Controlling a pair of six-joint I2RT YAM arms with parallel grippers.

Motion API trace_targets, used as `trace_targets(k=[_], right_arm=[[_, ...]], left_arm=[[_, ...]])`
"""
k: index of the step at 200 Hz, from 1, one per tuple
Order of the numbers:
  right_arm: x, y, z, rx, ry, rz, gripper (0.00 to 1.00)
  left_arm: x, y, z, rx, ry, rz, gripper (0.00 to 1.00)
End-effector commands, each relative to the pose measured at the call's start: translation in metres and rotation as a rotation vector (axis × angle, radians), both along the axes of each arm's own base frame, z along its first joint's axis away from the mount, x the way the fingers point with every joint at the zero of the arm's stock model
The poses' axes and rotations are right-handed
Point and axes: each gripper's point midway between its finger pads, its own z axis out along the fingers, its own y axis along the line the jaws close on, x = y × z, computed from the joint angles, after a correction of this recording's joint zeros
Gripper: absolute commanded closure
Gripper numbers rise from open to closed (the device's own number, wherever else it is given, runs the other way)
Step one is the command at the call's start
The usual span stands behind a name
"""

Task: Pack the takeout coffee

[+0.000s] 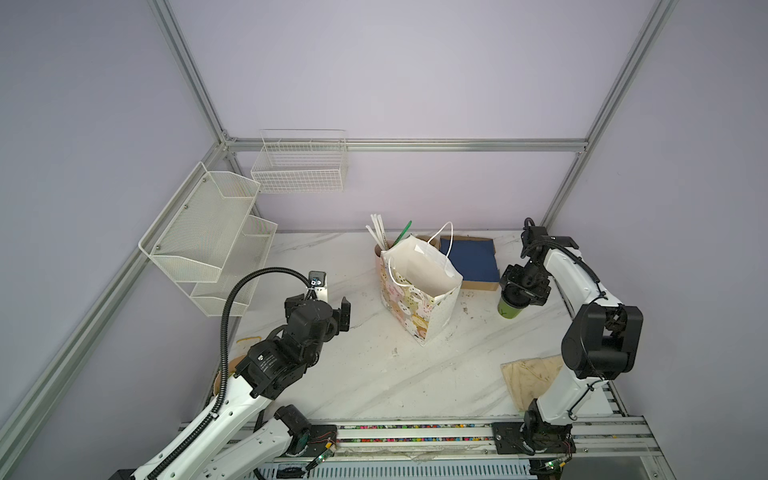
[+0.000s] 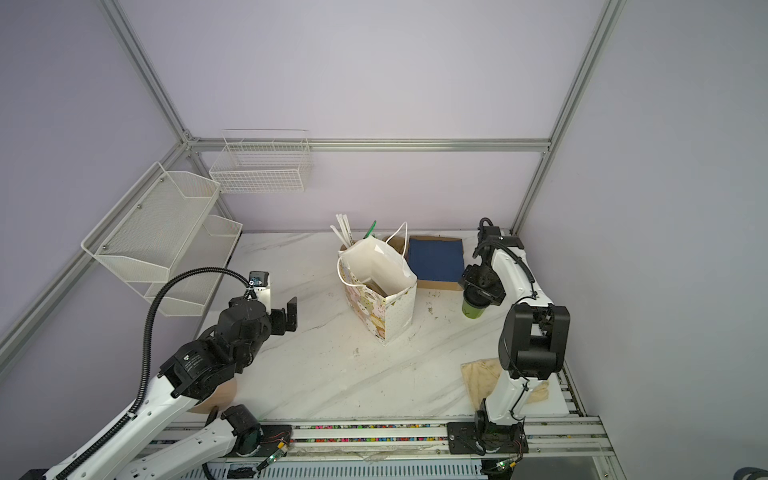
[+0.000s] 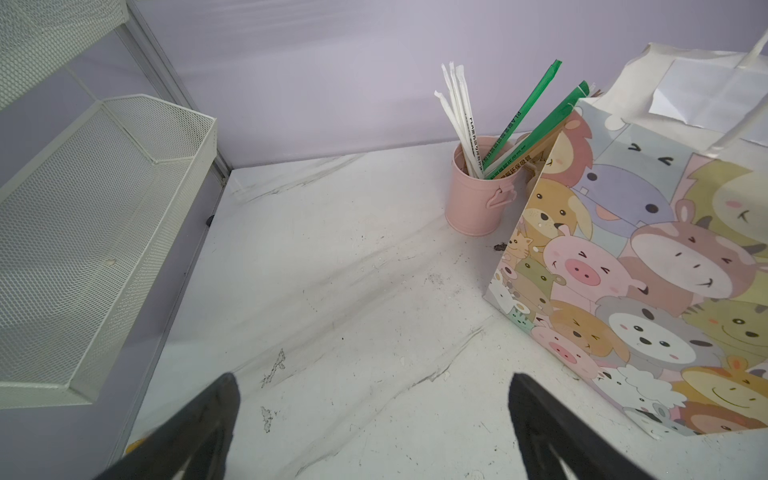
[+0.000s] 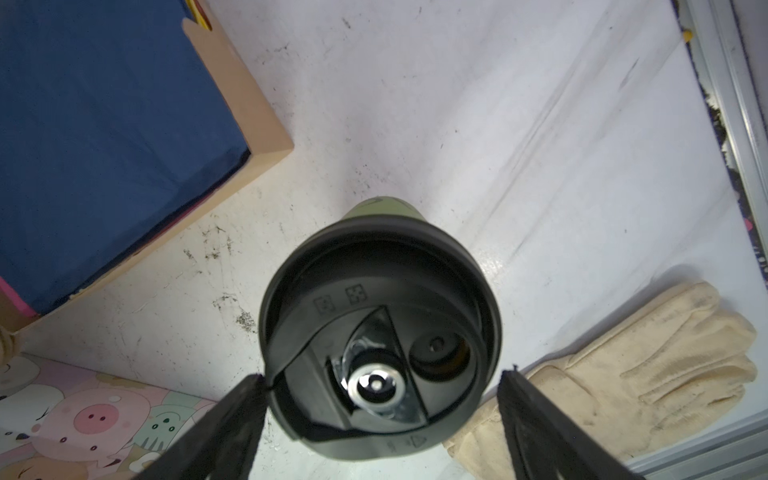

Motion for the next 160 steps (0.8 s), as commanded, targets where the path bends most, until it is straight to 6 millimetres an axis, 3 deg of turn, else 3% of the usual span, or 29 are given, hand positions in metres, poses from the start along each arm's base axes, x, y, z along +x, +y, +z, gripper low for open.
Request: trace_targets(k=[1,66,99,160], right_arm=[[0.000,-0.004,0.000,-0.019,0.006,0.002,0.10],[-0.002,-0.003,-0.002,-0.013,0.010,0.005,0.15],[-0.005,-0.002,0.006,-0.005,-0.013,0.008,0.15],[-0.029,0.006,0.011,0.023,-0.045,0.033,0.15]], left_arm=[[0.001,0.004,0.001,0.007,-0.009,0.018,0.00],[0.001,0.003,0.001,0.009,-0.006,0.017,0.00],[0.001,0.003,0.001,0.009,-0.005,0.018,0.00],[0.001,0.003,0.001,0.009,-0.007,0.017,0.00]])
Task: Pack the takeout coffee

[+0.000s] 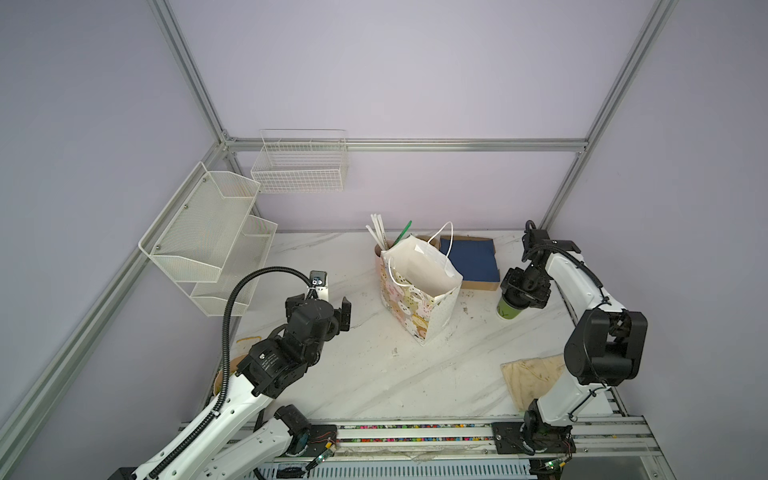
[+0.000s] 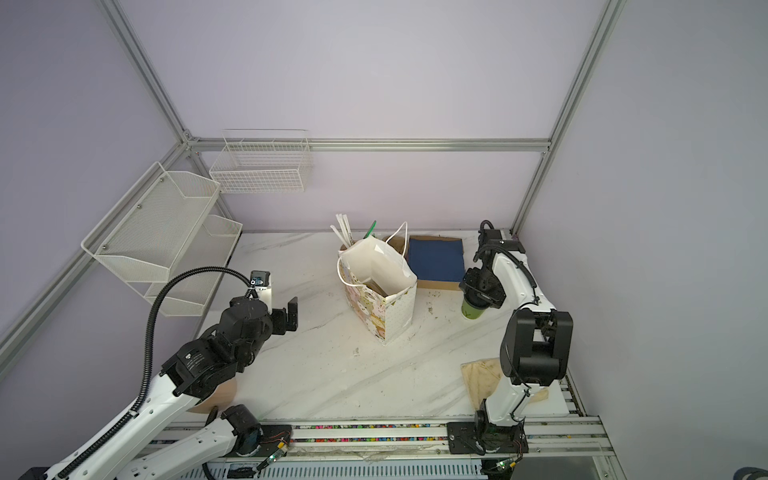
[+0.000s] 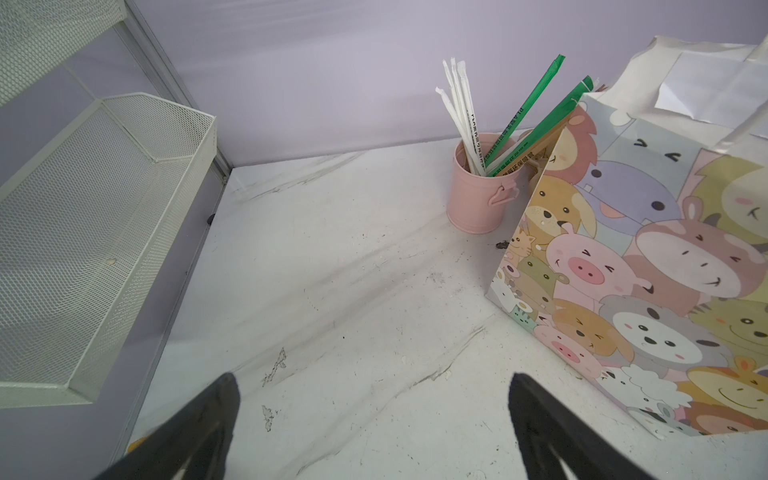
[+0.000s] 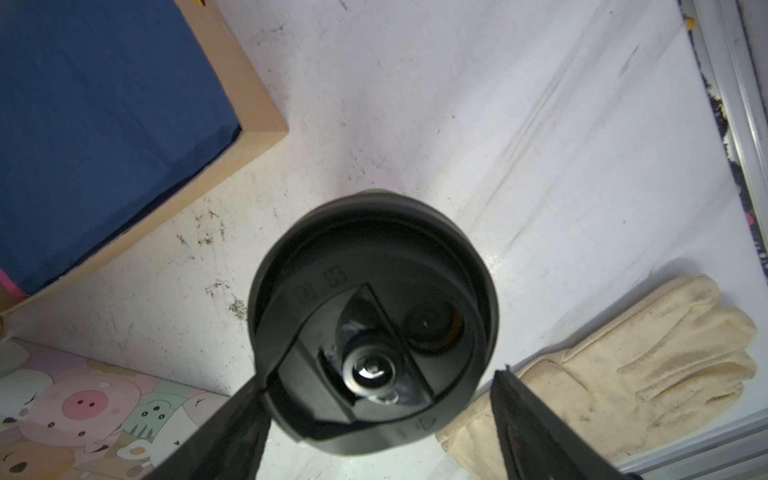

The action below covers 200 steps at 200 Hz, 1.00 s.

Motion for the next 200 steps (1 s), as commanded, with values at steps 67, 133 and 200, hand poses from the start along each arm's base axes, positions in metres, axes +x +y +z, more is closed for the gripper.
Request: trace_targets(k=[67,133,200], right_arm=[[-0.038,0.020,0.015,0.010,-0.050,0.076,0.16],[-0.012,0.012,0.023,-0.039,-0.061,0.062,0.13],[-0.002,0.002,0.012,-0.084,-0.014,0.020,0.13]], left_arm=[[0.001,0.003,0.003,0.001,-0.012,0.014,0.00],[0.001,0.003,0.002,0.001,-0.010,0.010,0.00],[0.001,0.002,0.001,0.006,-0.003,0.011,0.00]])
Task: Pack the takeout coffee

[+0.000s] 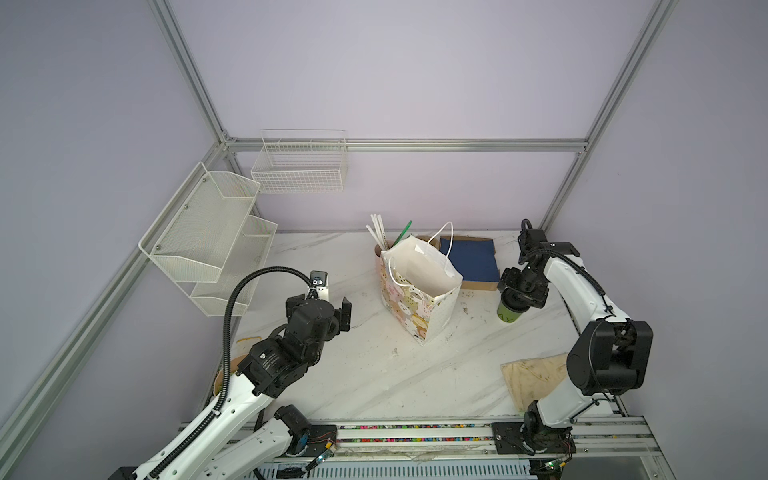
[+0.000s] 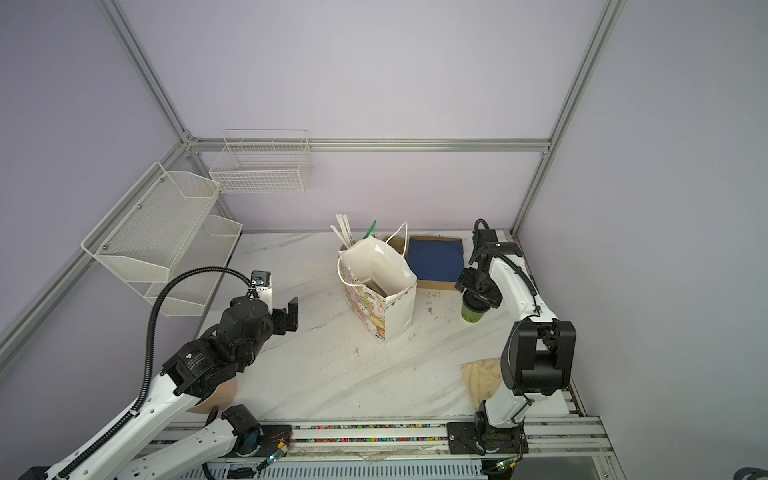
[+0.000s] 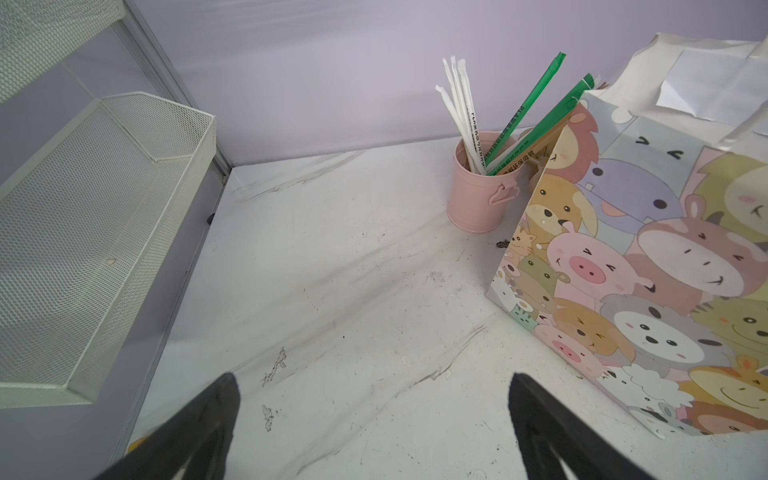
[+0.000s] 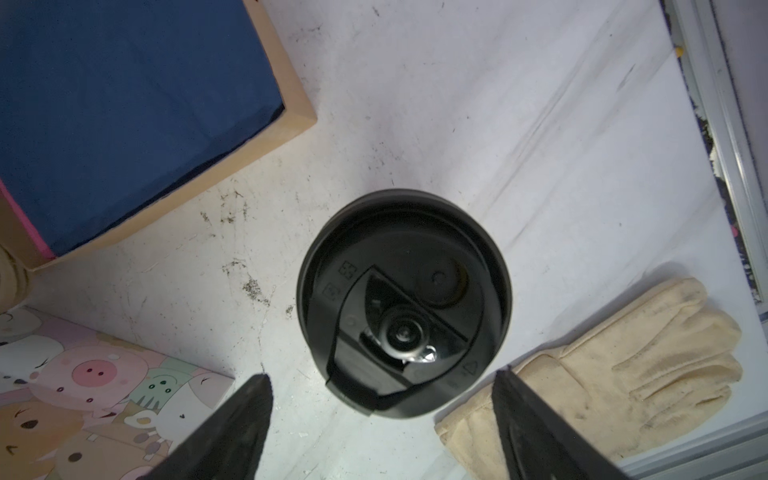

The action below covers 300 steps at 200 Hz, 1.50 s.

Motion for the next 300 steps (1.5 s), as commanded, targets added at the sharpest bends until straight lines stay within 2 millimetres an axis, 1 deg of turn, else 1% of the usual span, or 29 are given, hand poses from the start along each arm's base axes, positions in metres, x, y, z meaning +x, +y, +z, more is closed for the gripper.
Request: trace_targets(k=[1,17,39,75,91,116,141,148,175,187,206,245,275,300], right_arm=[[-0.002,-0.010,0.002,-0.045,0.017,-0.032,0.13],[-0.002,-0.012,-0.003,-0.046,0.031,-0.038,0.13],[0.000,-0.018,-0.004,-0.059,0.032,-0.048,0.13],[0.002,-0.017,-0.010,-0.058,0.043,-0.037,0.15],[0.003,-0.016,-0.013,-0.047,0.043,-0.031,0.17],[0.004,-0.015,-0.013,-0.041,0.037,-0.029,0.19],[0.004,-0.013,-0.016,-0.033,0.040,-0.024,0.20],[0.004,-0.012,-0.017,-0.028,0.040,-0.021,0.23],[0.003,-0.011,-0.015,-0.023,0.031,-0.020,0.24],[0.002,-0.011,-0.012,-0.021,0.022,-0.019,0.27],[-0.002,-0.009,-0.009,-0.009,0.014,-0.015,0.27],[-0.024,0.002,-0.005,0.030,-0.010,0.019,0.28],[-0.045,0.016,0.004,0.029,-0.030,0.061,0.29],[-0.065,0.035,0.001,0.000,-0.005,0.112,0.29]], left_arm=[[0.001,0.003,0.002,0.003,-0.007,0.011,0.00],[0.001,0.002,0.001,0.004,-0.003,0.008,0.00],[0.002,0.001,0.000,0.006,0.001,0.004,0.00],[0.002,0.001,0.000,0.006,-0.001,0.006,0.00],[0.002,0.001,0.001,0.005,-0.001,0.007,0.00],[0.002,0.001,0.000,0.007,0.000,0.007,0.00],[0.002,0.001,0.000,0.009,0.002,0.007,0.00],[0.002,0.001,-0.001,0.011,0.004,0.008,0.00],[0.002,0.001,-0.001,0.011,0.003,0.009,0.00],[0.002,0.001,-0.001,0.013,0.004,0.008,0.00],[0.003,0.001,-0.001,0.012,0.004,0.009,0.00],[0.003,0.001,0.000,0.012,0.004,0.010,0.00],[0.003,0.001,0.000,0.013,0.005,0.010,0.00],[0.004,0.001,0.000,0.011,0.006,0.009,0.00]])
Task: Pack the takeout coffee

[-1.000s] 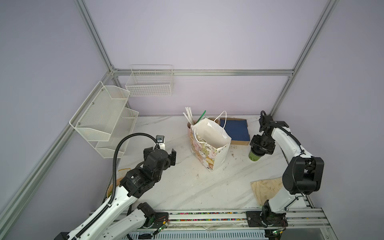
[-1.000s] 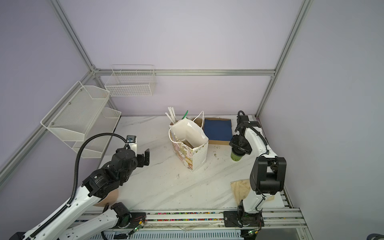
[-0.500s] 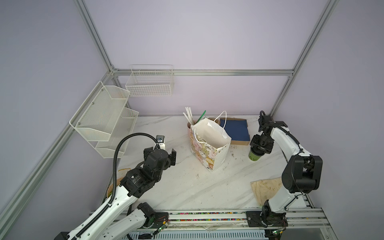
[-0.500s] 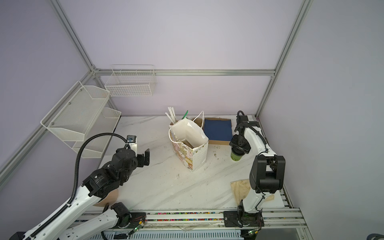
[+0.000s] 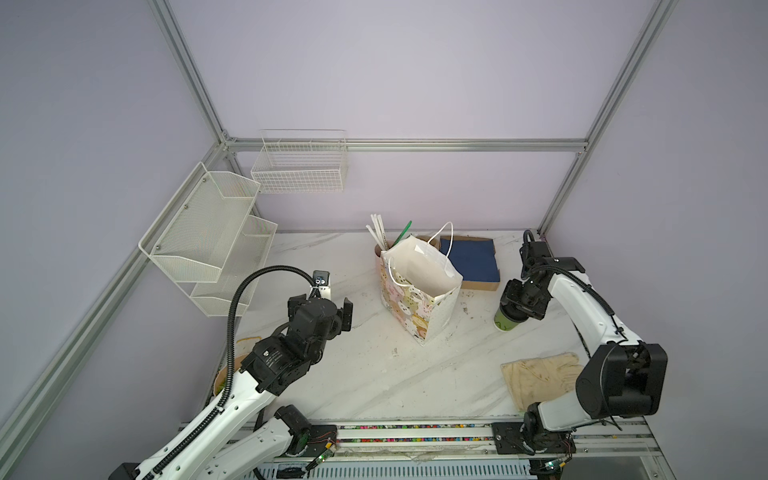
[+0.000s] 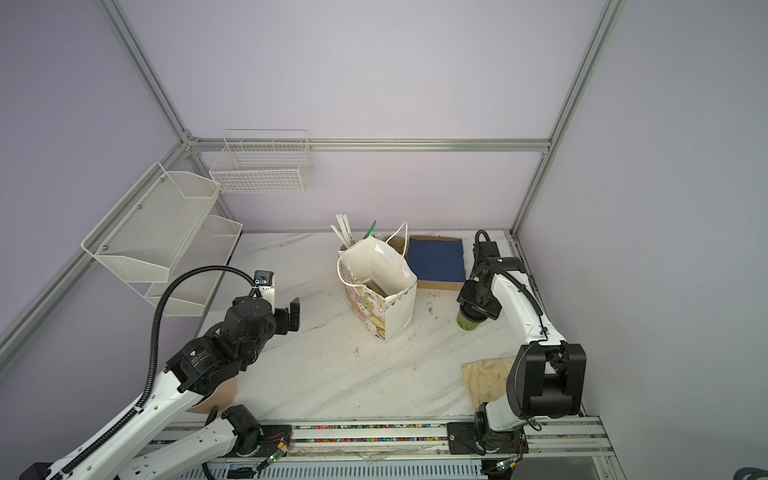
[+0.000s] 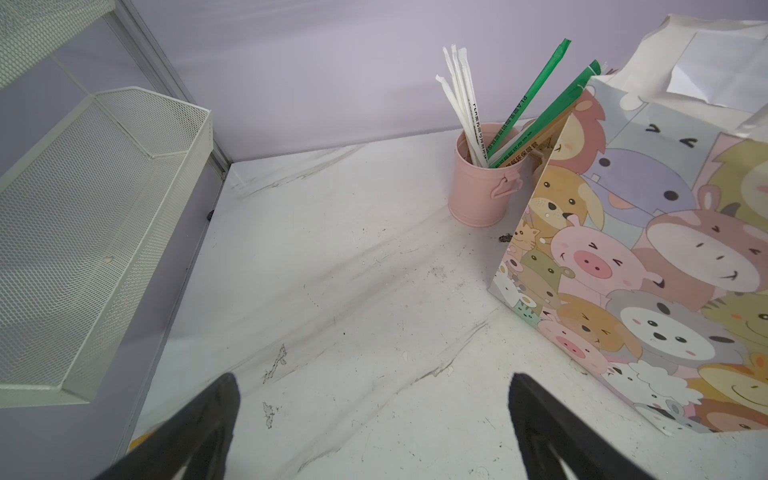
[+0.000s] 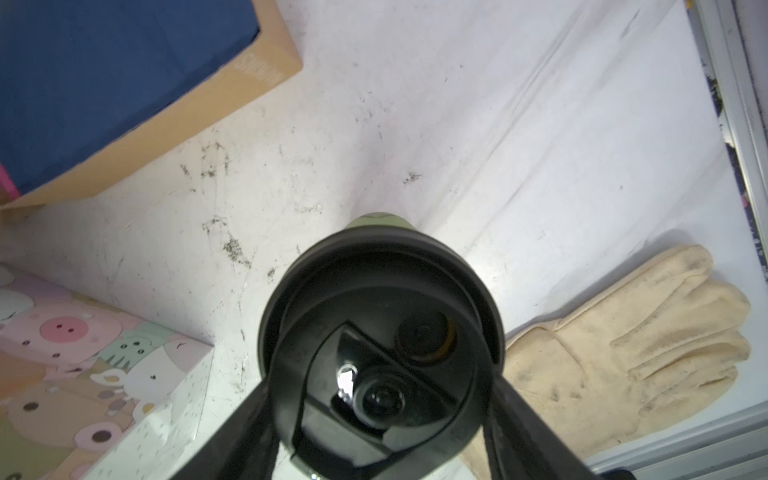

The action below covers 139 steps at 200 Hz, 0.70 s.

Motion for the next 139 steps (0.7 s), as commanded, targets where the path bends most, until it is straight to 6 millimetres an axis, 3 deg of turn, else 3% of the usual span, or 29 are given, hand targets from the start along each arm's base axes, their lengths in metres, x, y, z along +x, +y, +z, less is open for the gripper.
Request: trace_targets(k=[1,35,95,139], right_arm=[[-0.023,0.015,-0.002,-0.028,0.037,0.037,0.29],[-0.048,0.038,-0.026,-0.012,0.084,0.080,0.30],[-0.049,0.037,-0.012,-0.038,0.038,0.097,0.25],[-0.041,0.038,-0.001,-0.055,0.029,0.131,0.11]], left_arm=[[0.001,0.003,0.005,-0.003,-0.012,0.008,0.00],[0.000,0.004,0.006,-0.006,-0.017,0.014,0.00],[0.000,0.004,0.004,-0.001,-0.013,0.013,0.00],[0.000,0.005,0.005,-0.002,-0.017,0.019,0.00]])
